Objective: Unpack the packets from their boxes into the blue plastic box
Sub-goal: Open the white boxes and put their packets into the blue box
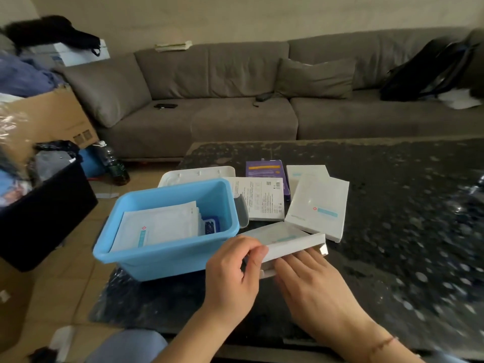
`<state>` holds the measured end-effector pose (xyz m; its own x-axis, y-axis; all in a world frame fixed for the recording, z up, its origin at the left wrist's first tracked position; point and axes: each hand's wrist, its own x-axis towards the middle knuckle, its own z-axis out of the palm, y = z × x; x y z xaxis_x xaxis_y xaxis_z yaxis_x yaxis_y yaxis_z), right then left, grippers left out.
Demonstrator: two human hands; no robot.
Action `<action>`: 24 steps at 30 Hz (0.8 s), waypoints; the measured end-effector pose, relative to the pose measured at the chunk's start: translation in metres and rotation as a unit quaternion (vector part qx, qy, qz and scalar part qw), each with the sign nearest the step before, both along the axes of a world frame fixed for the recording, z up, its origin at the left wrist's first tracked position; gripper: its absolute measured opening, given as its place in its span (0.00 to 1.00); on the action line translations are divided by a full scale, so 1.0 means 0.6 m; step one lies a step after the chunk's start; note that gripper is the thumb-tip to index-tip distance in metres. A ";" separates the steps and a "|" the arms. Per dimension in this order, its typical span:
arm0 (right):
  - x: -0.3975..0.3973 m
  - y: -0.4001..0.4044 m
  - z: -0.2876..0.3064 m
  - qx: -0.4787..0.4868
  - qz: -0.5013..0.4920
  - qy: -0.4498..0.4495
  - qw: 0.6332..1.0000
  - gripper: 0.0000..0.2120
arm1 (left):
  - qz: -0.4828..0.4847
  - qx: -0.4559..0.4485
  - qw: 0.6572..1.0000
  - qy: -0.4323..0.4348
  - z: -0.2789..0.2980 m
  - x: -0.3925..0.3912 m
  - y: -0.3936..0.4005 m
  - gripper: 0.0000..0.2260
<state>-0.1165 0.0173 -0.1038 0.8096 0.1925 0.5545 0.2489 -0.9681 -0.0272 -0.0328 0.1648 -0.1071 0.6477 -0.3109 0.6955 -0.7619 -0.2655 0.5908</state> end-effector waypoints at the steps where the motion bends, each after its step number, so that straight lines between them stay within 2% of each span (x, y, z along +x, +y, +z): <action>1: 0.005 0.002 -0.003 -0.020 -0.002 0.007 1.000 0.14 | 0.002 0.005 1.000 -0.007 -0.001 0.002 0.000 0.17; 4: 0.007 0.001 -0.001 -0.039 0.013 0.002 0.999 0.20 | -0.008 0.016 1.000 -0.024 -0.002 0.003 0.001 0.16; 6: -0.001 -0.001 0.005 -0.041 0.013 -0.006 0.999 0.16 | -0.017 0.021 0.999 -0.028 -0.005 0.003 0.004 0.16; 8: -0.012 -0.005 0.003 -0.054 0.012 -0.034 0.998 0.09 | -0.022 0.029 0.999 -0.029 -0.008 0.002 0.006 0.16; 12: -0.043 -0.014 -0.002 -0.059 0.031 -0.119 0.991 0.07 | -0.046 0.041 0.998 -0.028 -0.015 -0.001 0.010 0.15; 15: -0.072 -0.017 0.004 -0.093 0.052 -0.120 0.987 0.05 | -0.081 0.044 0.995 -0.023 -0.018 0.000 0.013 0.14; 18: -0.097 -0.021 0.018 -0.123 0.060 -0.110 0.985 0.09 | -0.125 0.069 0.989 -0.035 -0.023 0.000 0.016 0.13; 22: -0.118 -0.022 0.068 -0.126 0.061 -0.119 0.983 0.19 | -0.161 0.123 0.977 -0.060 -0.036 -0.008 0.020 0.10; 24: -0.115 -0.029 0.092 -0.110 0.069 -0.107 0.986 0.16 | -0.186 0.159 0.969 -0.035 -0.042 -0.013 0.024 0.09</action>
